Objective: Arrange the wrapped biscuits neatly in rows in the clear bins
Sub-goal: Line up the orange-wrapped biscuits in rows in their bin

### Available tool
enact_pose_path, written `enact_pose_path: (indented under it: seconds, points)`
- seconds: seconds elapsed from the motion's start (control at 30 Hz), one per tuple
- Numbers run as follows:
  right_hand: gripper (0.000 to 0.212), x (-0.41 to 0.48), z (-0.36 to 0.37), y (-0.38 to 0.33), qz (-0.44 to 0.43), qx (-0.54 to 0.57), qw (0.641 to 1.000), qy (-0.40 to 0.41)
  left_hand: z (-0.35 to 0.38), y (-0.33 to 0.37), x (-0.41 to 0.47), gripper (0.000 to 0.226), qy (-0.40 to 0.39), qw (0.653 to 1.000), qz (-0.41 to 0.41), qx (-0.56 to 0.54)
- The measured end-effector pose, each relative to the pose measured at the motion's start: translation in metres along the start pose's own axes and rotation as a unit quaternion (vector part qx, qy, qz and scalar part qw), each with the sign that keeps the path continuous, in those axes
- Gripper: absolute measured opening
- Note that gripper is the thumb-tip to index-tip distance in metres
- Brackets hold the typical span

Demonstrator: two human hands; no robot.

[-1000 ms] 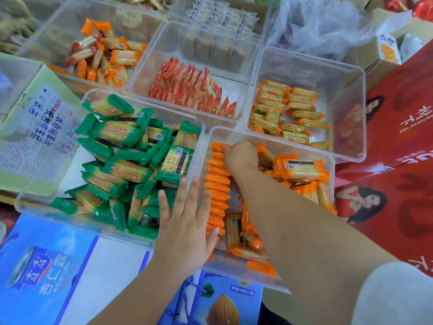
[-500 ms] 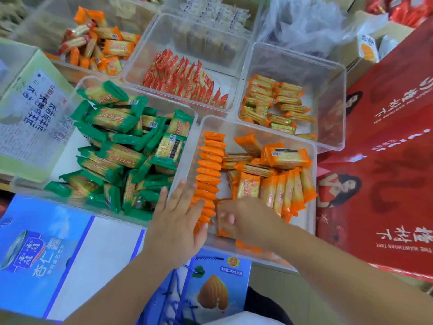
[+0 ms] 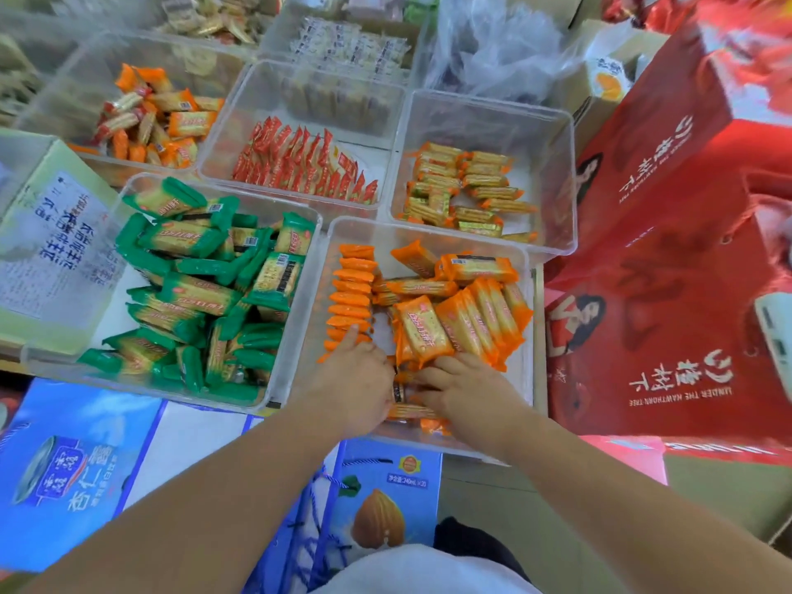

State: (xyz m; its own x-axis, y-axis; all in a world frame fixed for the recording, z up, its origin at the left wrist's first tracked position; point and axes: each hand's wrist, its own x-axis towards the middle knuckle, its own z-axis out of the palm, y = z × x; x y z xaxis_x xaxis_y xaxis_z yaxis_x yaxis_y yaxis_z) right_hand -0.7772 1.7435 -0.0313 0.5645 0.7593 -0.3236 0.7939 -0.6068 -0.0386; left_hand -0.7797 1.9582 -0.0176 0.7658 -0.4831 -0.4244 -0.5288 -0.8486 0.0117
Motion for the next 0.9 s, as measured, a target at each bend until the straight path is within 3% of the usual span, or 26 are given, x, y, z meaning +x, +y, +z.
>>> enact_pose_path:
  seconds: [0.13,0.33,0.47,0.67,0.9]
  points:
    - [0.041,-0.007,0.016,0.007,0.017,-0.001,0.997,0.075,-0.001,0.003,0.020,0.056,-0.110,0.989,-0.009,0.097]
    - [0.041,-0.010,0.020,0.009,0.065,0.030,0.993,0.098,0.016,0.013,0.041,0.094,-0.138,0.982,-0.053,0.121]
    - [0.035,-0.009,0.014,0.007,0.074,0.047,0.993,0.081,0.025,0.018,0.048,0.090,-0.133,0.983,-0.070,0.104]
    - [0.034,-0.010,0.010,0.006,0.070,0.066,0.992,0.086,0.020,0.022,0.047,0.063,-0.100,0.987,-0.086,0.089]
    - [0.043,-0.007,0.007,0.006,0.068,0.076,0.994,0.047,0.026,0.017,0.029,0.069,-0.021,0.997,-0.070,-0.018]
